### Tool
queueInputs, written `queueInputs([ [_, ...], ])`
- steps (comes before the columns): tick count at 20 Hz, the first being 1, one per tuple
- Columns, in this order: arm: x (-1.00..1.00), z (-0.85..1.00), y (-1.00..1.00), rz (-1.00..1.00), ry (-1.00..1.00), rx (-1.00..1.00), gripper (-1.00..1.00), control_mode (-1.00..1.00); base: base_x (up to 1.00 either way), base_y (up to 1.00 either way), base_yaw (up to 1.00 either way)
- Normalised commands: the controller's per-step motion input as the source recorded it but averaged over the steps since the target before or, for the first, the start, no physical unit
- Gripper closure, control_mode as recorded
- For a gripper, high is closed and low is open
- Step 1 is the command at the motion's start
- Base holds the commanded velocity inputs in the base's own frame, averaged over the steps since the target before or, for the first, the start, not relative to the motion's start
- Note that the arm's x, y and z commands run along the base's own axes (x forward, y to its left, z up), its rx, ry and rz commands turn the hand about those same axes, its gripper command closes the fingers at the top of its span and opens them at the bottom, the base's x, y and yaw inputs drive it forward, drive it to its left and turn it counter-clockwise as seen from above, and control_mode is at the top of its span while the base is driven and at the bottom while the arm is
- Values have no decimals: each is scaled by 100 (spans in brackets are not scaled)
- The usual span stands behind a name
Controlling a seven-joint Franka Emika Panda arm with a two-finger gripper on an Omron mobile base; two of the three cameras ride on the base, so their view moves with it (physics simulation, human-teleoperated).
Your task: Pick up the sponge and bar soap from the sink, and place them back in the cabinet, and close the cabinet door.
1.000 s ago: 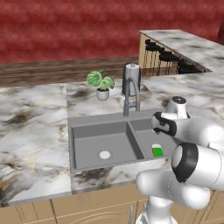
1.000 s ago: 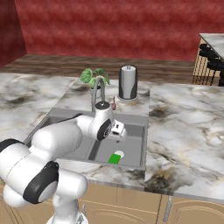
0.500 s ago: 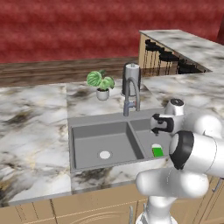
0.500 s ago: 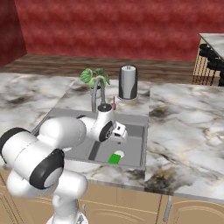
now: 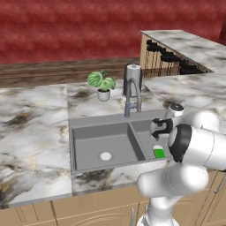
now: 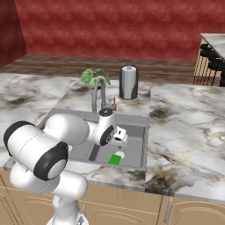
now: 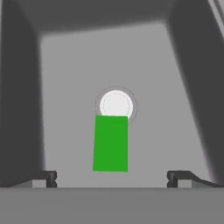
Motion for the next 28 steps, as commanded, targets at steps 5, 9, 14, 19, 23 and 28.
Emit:
queueInputs([
  [5, 3, -25, 0, 0, 1, 0, -100, -100, 0, 0, 0],
  [9, 11, -21, 0, 0, 0, 0, -100, -100, 0, 0, 0],
  [14, 22, -18, 0, 0, 0, 0, -100, -100, 0, 0, 0],
  [19, 20, -15, 0, 0, 1, 0, -100, -100, 0, 0, 0],
  [23, 8, -16, -3, 0, 1, 0, -100, -100, 0, 0, 0],
  [28, 0, -14, -3, 0, 2, 0, -100, -100, 0, 0, 0],
])
